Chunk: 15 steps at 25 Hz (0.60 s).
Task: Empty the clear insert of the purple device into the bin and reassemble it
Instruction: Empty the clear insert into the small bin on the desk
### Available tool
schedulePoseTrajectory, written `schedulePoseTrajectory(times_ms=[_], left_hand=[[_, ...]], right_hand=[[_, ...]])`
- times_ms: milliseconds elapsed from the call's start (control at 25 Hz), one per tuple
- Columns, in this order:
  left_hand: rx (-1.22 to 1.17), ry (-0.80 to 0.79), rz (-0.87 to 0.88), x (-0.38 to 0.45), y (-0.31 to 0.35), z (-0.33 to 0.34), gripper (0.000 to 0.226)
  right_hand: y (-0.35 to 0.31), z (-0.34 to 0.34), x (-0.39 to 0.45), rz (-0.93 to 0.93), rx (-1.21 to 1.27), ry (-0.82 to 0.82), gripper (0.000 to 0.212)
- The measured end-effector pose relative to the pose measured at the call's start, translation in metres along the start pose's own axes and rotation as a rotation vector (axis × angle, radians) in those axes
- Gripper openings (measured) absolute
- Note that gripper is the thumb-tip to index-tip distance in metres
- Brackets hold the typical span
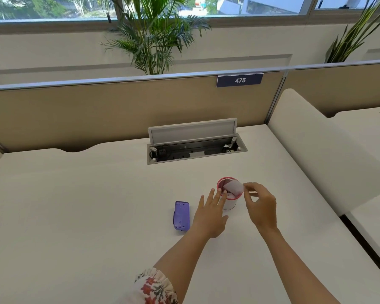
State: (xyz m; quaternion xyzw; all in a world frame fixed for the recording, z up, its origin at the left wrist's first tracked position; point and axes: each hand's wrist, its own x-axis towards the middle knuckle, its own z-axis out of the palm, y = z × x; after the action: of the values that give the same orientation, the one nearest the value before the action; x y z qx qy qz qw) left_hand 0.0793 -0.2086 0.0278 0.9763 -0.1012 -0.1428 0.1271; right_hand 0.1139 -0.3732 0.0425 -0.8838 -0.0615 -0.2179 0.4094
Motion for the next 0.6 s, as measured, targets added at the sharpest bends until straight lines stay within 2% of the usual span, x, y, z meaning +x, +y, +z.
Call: schedulePoseTrajectory(times_ms=[80,160,240,320,520,600], left_hand=[[-0.080,0.029,0.018,-0.004,-0.002,-0.002,0.073],[-0.165,0.067,0.025,-0.008,-0.006,-0.002,0.073],[-0.271,0.118,0.003,-0.013,-0.013,-0.004,0.072],[-0.402,0.162,-0.061,-0.016,-0.021,-0.008,0.069],[-0.844,0.257,-0.283,-0.025,-0.043,-0.014,0.069],[-1.055,0.351,-0.336,-0.029,-0.051,-0.020,0.058]], right_hand=[[-0.009,0.001,0.001,0.130,0.125,0.095,0.012],[-0.012,0.007,0.004,0.365,0.275,0.170,0.015],[-0.011,0.017,0.006,0.636,0.488,0.182,0.020],[-0.012,0.026,0.006,0.827,0.681,0.172,0.024],[-0.043,0.048,0.002,0.980,0.955,0.060,0.029],[-0.061,0.061,-0.004,0.994,1.063,-0.025,0.031]])
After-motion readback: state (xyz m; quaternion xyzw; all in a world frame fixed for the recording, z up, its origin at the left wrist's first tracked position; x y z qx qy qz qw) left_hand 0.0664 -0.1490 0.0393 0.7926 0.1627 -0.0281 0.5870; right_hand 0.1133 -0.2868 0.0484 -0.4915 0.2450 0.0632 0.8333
